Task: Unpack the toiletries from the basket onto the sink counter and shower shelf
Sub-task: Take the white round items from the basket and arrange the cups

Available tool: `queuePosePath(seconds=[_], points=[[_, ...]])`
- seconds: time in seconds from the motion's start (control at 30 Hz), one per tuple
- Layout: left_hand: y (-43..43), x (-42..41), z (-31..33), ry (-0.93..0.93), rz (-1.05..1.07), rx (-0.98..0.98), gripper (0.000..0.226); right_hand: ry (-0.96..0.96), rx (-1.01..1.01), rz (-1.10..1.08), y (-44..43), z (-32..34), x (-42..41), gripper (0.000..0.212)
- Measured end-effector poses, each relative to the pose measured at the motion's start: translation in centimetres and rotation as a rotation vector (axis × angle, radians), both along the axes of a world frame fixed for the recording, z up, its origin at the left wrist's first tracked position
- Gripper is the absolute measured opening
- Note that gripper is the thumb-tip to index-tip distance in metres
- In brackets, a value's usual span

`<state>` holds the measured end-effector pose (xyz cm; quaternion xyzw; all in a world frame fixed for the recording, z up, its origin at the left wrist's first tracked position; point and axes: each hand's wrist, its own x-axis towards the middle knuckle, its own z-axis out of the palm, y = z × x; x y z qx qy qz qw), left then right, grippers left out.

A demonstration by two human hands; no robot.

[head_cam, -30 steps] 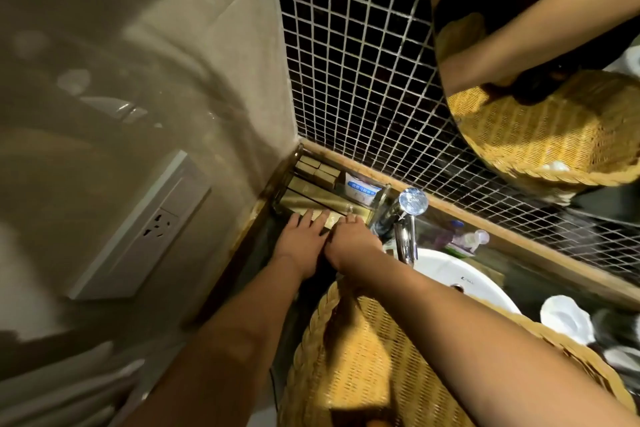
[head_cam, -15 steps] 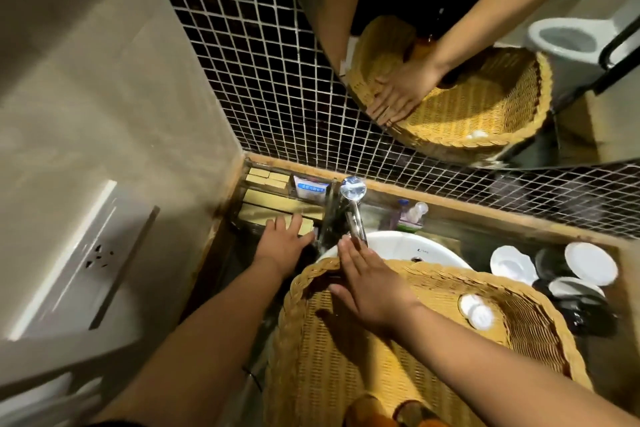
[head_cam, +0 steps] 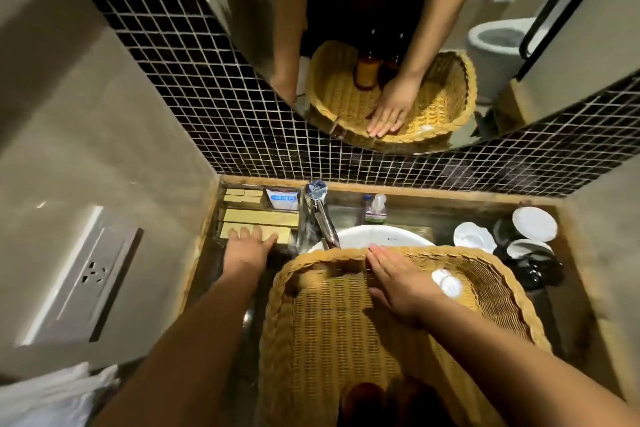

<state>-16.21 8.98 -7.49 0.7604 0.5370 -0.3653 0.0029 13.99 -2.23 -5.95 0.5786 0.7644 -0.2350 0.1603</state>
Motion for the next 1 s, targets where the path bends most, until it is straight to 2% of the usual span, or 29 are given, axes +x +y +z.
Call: queuePosePath(seconds=[0.1,0.27,0.33,0.43,0.53,0.63,0.8,0.9,1.0], points=[[-0.5,-0.1,2.3,-0.029,0.102,0.056,0.083,-0.086,0.014,-0.064,-1.4,0.3,2.2,0.074],[-2.1,3.8,5.9,-0.179,0.179,0.191,0.073,-0.112,0.047,-0.156,-4.3,1.4,4.8,0.084],[-3.4,5.8,7.2,-0.266,0.112,0.280,0.066,-0.120,0.052,-0.157,-5.3,1.7,5.5,0.086],[-5.6,8.8,8.1,-0.397,-0.101,0.380,0.057,-0.098,0.043,-0.185,-6.8,1.8,6.5,0.078],[-7.6,12.1,7.8,-0.483,-0.269,0.315,0.057,-0.094,-0.005,-0.192,-8.3,1.8,7.2,0.071],[-9.1,15.4,7.5,-0.492,-0.296,0.258,0.057,-0.091,-0.006,-0.205,-9.3,1.7,8.2,0.071],[-10.3,19.1,7.6,-0.415,-0.406,0.196,0.060,-0.020,-0.004,-0.260,-9.8,2.6,10.3,0.075],[-11.0,20.5,7.7,-0.356,-0.530,0.086,0.059,0.005,-0.015,-0.308,-10.0,2.4,10.6,0.075],[-11.3,21.7,6.9,-0.263,-0.533,-0.026,0.061,0.004,-0.024,-0.350,-10.5,1.7,10.0,0.079]])
